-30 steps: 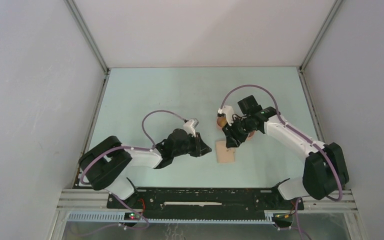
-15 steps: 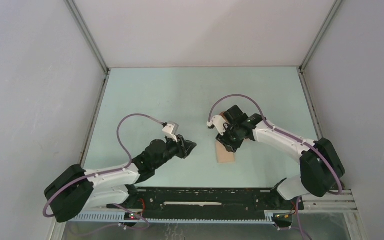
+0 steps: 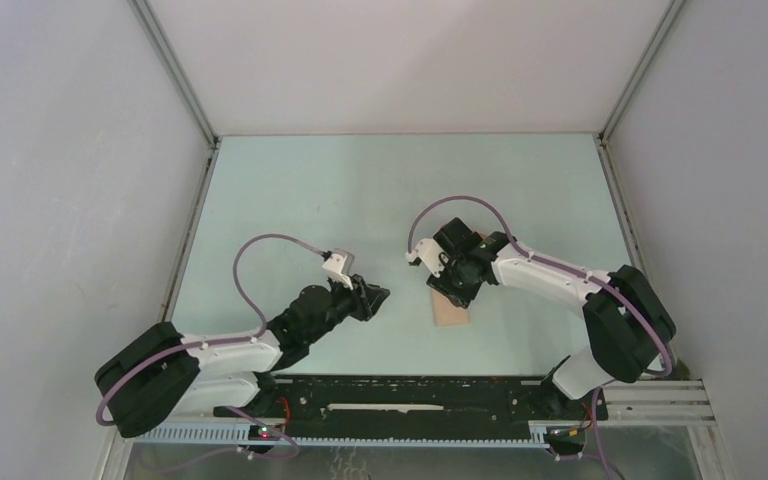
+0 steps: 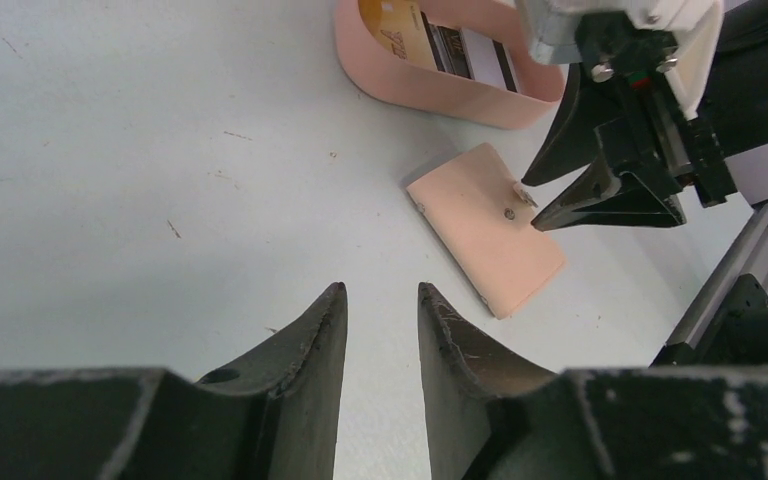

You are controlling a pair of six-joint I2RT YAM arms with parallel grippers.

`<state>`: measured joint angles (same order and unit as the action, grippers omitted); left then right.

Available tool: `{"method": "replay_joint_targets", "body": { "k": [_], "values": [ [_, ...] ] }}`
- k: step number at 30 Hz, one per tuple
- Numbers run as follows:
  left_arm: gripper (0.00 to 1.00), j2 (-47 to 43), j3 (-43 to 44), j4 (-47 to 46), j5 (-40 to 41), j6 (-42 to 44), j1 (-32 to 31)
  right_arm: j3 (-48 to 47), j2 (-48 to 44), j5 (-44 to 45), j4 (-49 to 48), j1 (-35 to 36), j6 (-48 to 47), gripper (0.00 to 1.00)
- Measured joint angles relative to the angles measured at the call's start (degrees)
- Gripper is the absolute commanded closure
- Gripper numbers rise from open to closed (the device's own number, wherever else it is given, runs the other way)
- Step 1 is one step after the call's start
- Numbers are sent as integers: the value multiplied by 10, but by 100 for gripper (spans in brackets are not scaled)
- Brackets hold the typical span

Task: Put the credit cards into the card holder
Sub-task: Close the card holder at the center of the board.

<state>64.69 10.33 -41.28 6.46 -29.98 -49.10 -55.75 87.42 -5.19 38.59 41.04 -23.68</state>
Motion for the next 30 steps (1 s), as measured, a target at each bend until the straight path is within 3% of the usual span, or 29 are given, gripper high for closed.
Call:
{"method": "replay_joint_targets", "body": {
  "k": [5,14,20,30],
  "values": [
    [63,0,-3,-12,0,0,0,0,9,11,-3,2,2,71],
    [68,15,-3,-40,-9,-6,0,0,12,17,-3,3,7,100],
    [68,89,-2,-90,-20,-26,-20,0,12,14,-3,-4,9,100],
    [65,252,44,-146,-25,-79,-75,0,6,-66,0,-55,15,100]
  ]
}}
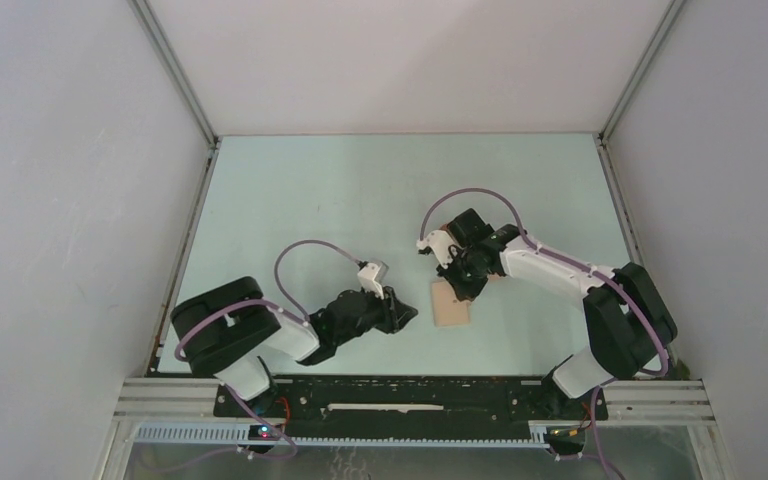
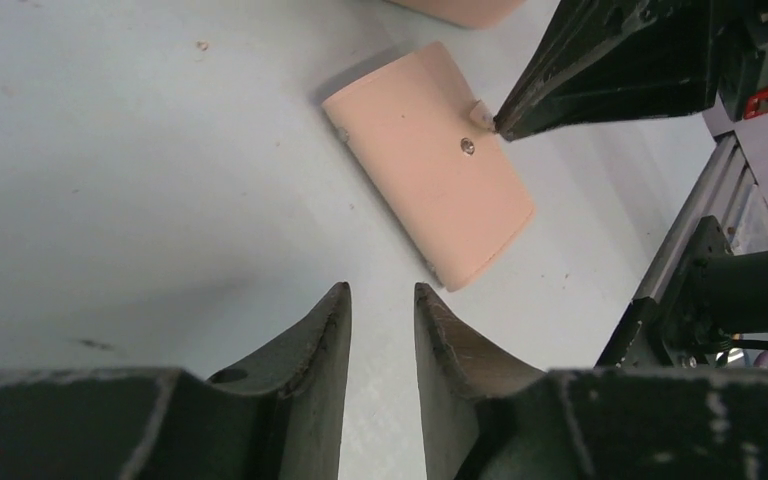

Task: Put the credit cards into the card holder
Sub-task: Close the card holder at the center of the board.

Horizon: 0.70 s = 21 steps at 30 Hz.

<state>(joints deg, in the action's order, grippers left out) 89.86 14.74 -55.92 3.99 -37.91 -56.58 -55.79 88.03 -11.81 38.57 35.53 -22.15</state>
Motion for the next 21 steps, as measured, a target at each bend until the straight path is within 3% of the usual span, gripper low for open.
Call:
{"method": "replay_joint_targets", "body": {
  "k": [21],
  "values": [
    [68,99,53,-40,0,-103,-24,-12,4,-71,15,-15,6,100]
  ]
}}
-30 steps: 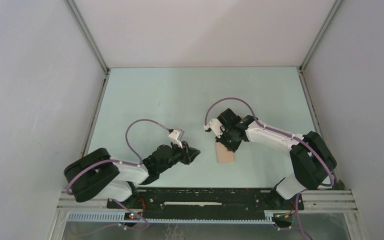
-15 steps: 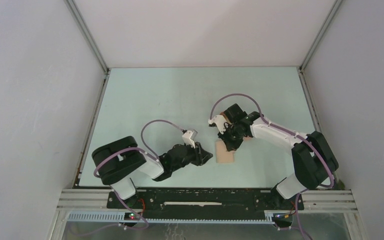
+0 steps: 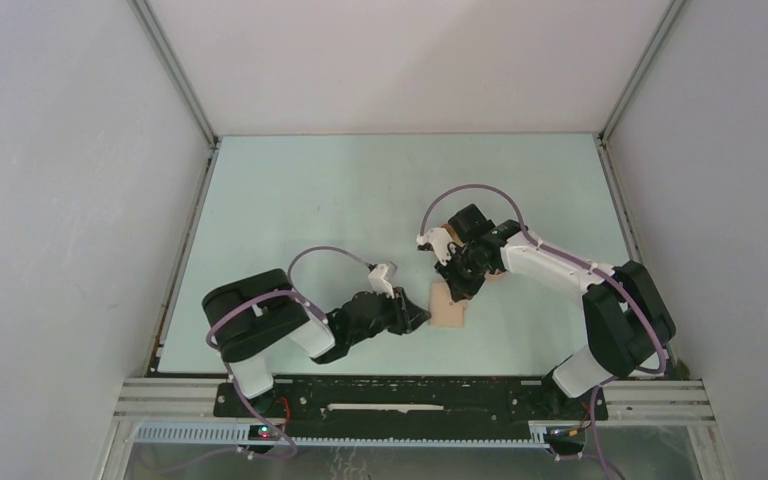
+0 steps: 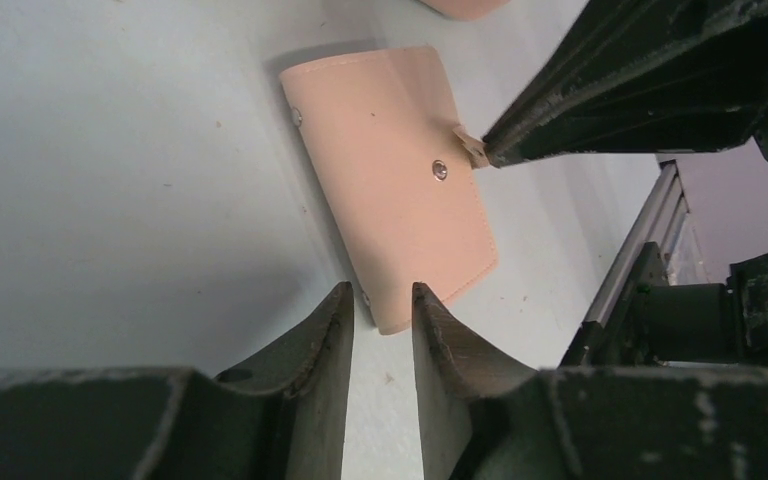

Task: Put the credit cards into the card holder
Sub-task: Close the card holder at the center of the board.

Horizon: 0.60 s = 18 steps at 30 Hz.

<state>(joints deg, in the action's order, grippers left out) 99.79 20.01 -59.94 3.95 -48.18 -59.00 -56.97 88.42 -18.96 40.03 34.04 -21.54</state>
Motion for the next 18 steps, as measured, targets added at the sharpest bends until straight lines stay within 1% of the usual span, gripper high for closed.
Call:
{"method": "replay_joint_targets", "body": {
  "k": [6,14,15,17,18],
  "values": [
    [71,26,0,-47,3,-34,-14,-38,27,9,-4,9,2,100],
    [69,63,0,-107,3,-59,-24,-68,53,5,-19,10,4,100],
    [68,65,0,-113,3,-59,-24,-69,53,0,-19,5,3,99],
    [67,67,0,-127,4,-59,-24,-70,53,-12,-19,-11,2,88],
    [66,67,0,-135,4,-58,-24,-70,53,-17,-17,-19,1,81]
  ]
}}
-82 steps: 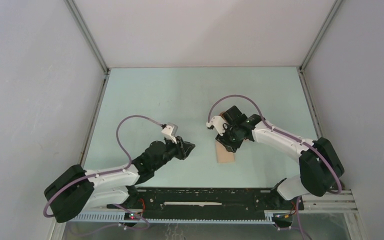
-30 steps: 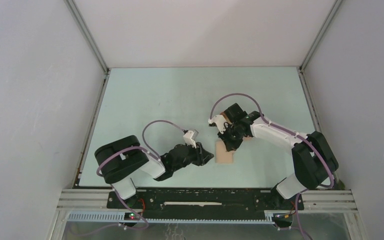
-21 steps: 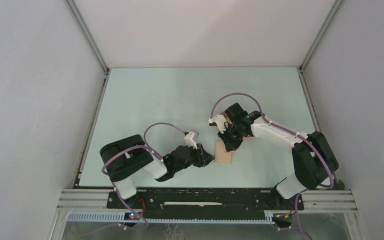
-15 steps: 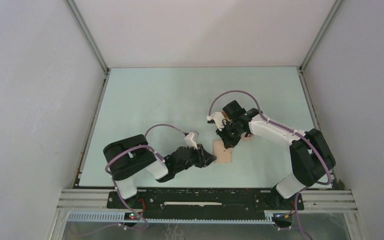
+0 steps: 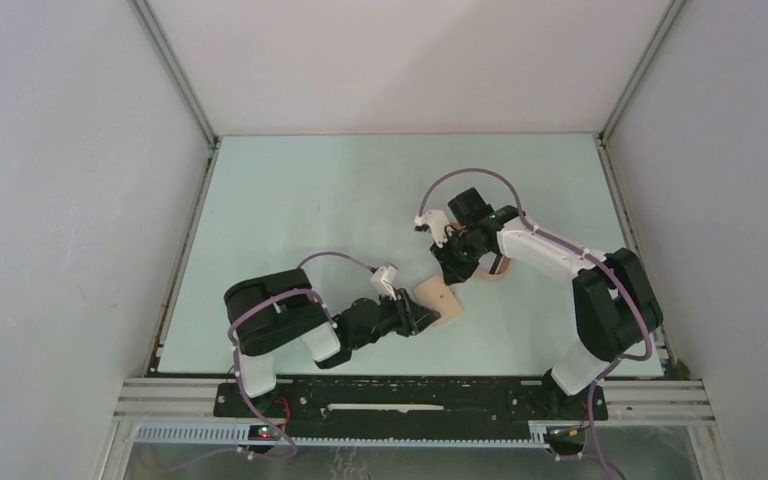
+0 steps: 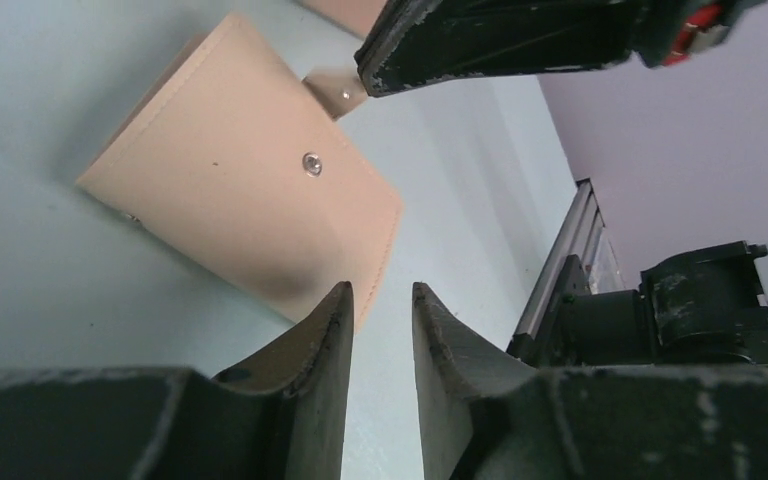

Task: Put the credit cards into the card holder
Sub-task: Close the card holder at the center of the board.

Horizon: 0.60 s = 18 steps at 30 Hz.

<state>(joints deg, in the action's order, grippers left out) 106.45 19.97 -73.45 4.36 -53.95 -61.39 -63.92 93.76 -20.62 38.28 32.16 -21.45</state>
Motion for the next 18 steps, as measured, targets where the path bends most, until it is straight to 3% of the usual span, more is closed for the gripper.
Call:
{"method": "replay_joint_targets", "body": {
  "k": [5,11,14,18],
  "values": [
    [62,-36,-41,-29,19,30,0,7,-19,-31,3,-37,-17,60],
    [57,-200,-110,-6,73,135,0,24,-95,-57,6,-42,-40,45],
    [45,-295,-110,54,102,205,0,24,-127,-50,4,-28,-49,40],
    [16,-395,-110,134,156,297,0,24,-126,-1,-3,25,-54,38]
  ]
}}
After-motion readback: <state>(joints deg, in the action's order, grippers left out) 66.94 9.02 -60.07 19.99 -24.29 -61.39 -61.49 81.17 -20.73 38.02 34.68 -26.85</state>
